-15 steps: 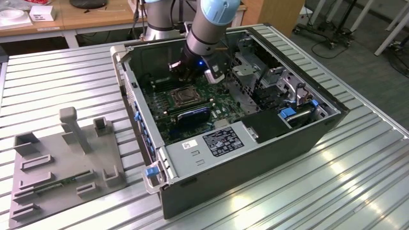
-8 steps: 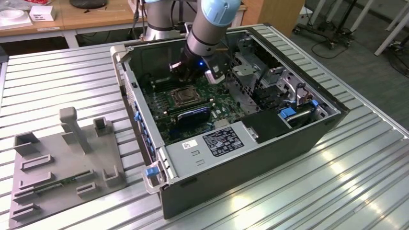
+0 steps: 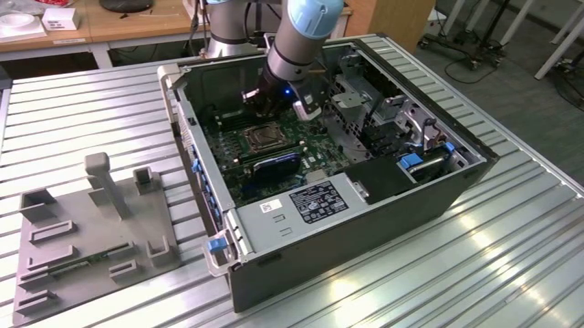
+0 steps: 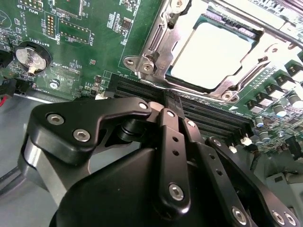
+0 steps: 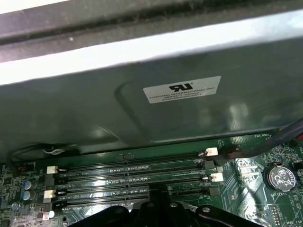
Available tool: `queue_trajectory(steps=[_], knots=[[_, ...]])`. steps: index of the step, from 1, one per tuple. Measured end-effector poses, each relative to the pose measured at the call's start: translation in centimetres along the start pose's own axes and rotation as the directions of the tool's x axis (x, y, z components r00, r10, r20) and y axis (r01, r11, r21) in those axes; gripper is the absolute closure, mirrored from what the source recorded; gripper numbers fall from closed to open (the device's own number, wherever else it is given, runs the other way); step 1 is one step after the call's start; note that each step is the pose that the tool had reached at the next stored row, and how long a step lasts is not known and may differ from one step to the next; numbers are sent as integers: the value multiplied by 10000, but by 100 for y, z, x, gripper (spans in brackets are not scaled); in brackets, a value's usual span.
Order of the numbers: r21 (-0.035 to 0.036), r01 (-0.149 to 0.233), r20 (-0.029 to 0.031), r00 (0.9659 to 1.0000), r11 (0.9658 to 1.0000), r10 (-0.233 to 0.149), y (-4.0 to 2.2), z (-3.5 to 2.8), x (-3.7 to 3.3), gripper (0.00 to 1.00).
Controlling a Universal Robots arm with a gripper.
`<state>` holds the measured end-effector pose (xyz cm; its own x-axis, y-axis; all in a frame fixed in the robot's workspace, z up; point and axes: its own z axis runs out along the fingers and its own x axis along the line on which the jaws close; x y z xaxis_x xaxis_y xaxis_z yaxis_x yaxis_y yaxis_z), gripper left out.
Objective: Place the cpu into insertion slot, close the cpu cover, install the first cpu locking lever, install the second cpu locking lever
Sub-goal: 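Install the first cpu locking lever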
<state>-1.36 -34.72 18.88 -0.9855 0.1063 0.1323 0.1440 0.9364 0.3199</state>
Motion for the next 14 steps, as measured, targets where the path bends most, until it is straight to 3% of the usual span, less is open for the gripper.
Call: queue_trajectory(steps=[14], knots=[[2,1,1,10000,10000,-1,2,2,-2,89]])
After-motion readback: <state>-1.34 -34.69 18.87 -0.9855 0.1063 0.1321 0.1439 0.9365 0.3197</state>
